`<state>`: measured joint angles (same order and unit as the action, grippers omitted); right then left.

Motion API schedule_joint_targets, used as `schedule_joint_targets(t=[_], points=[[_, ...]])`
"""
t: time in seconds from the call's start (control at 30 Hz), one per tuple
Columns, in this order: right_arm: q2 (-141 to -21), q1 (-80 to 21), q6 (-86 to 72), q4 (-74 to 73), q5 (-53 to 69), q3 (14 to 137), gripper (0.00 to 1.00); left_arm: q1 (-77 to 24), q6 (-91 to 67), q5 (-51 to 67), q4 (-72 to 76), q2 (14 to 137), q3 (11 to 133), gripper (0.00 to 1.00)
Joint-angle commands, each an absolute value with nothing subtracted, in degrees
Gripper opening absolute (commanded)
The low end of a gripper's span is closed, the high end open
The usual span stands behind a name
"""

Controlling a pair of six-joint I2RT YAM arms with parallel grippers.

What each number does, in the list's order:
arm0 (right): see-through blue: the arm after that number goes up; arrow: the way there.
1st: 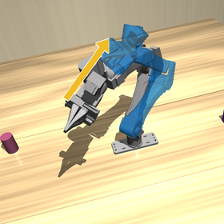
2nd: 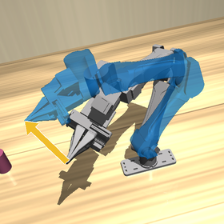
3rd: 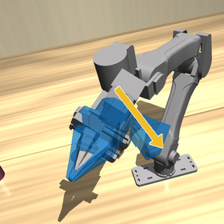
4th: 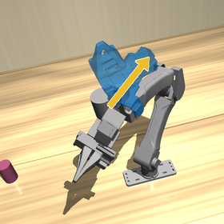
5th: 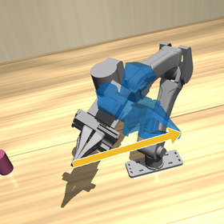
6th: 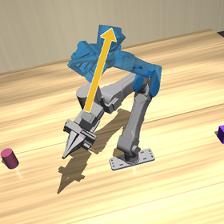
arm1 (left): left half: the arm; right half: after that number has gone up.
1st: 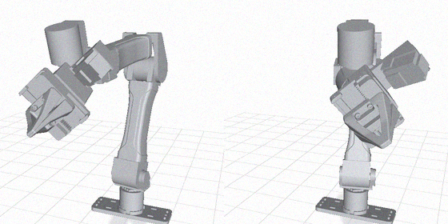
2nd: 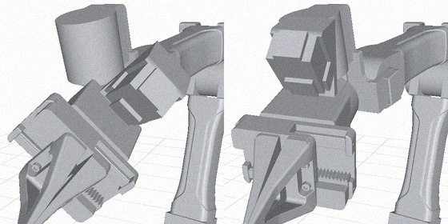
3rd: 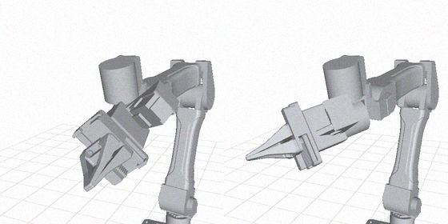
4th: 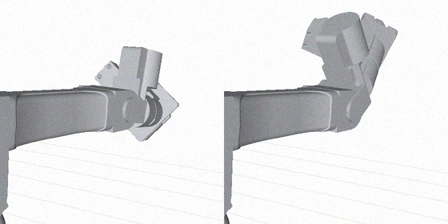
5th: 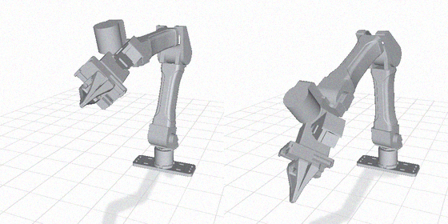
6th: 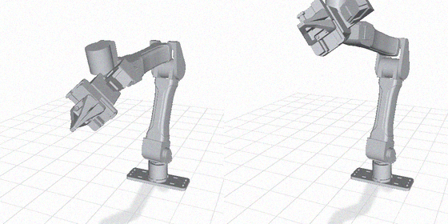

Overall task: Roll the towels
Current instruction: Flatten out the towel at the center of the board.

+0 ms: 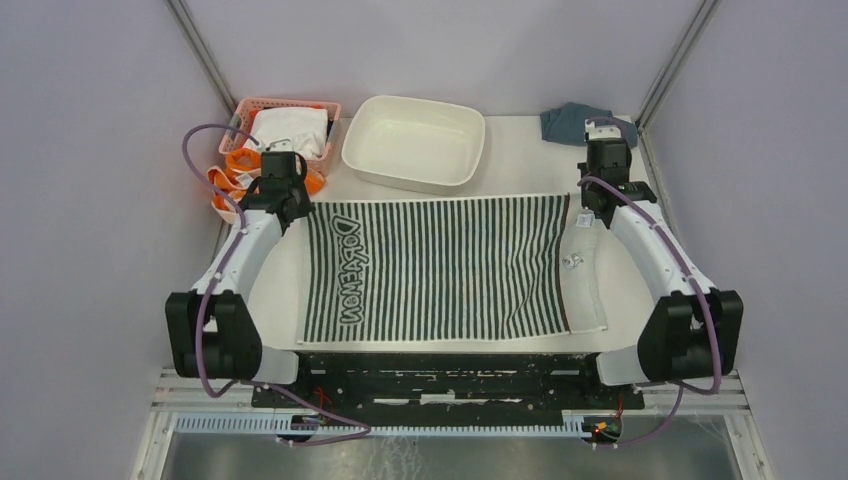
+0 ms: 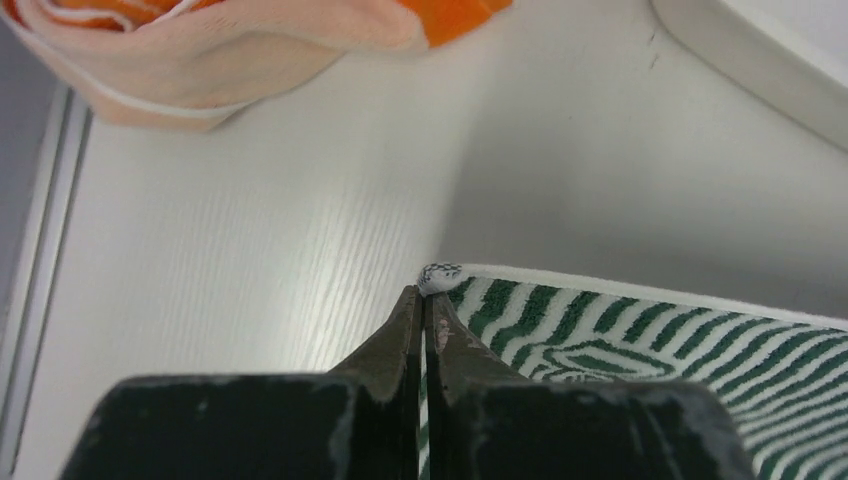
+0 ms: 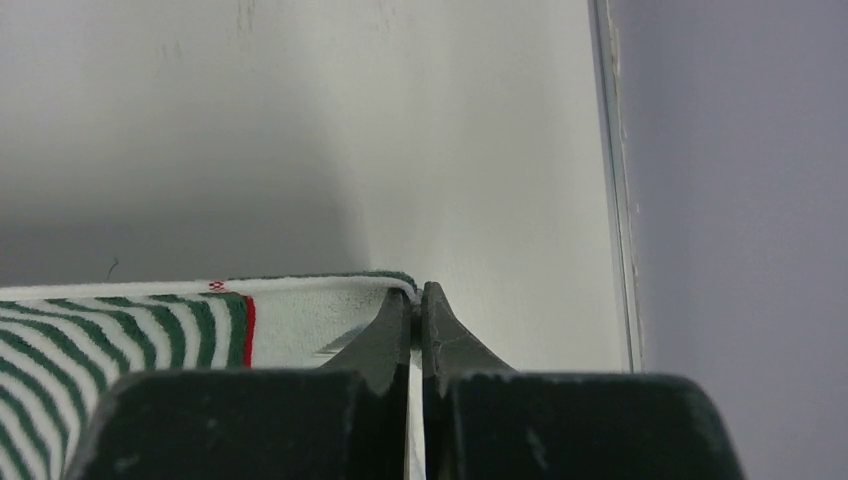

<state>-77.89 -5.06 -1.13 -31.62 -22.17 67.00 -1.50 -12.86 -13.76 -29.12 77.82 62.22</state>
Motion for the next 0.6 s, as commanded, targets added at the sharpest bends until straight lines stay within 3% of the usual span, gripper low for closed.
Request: schedule_joint_targets(t=[0.0, 0.27, 0.57], points=[[-82.5, -2.0, 2.7, -12.7, -22.5, 67.0, 0.01, -1.3, -15.2, -10.7, -13.0, 83.7, 64.7, 0.03], [-95.9, 1.3, 6.8, -7.9, -13.8, 74.1, 0.01, -1.0, -11.0, -7.0, -9.3, 97.0, 73.4, 0.03], [-95.3, 3.0, 8.0, -8.9, -10.3, 75.1, 0.01, 0.0, -9.8, -6.5, -6.7, 94.2, 73.0, 0.03]])
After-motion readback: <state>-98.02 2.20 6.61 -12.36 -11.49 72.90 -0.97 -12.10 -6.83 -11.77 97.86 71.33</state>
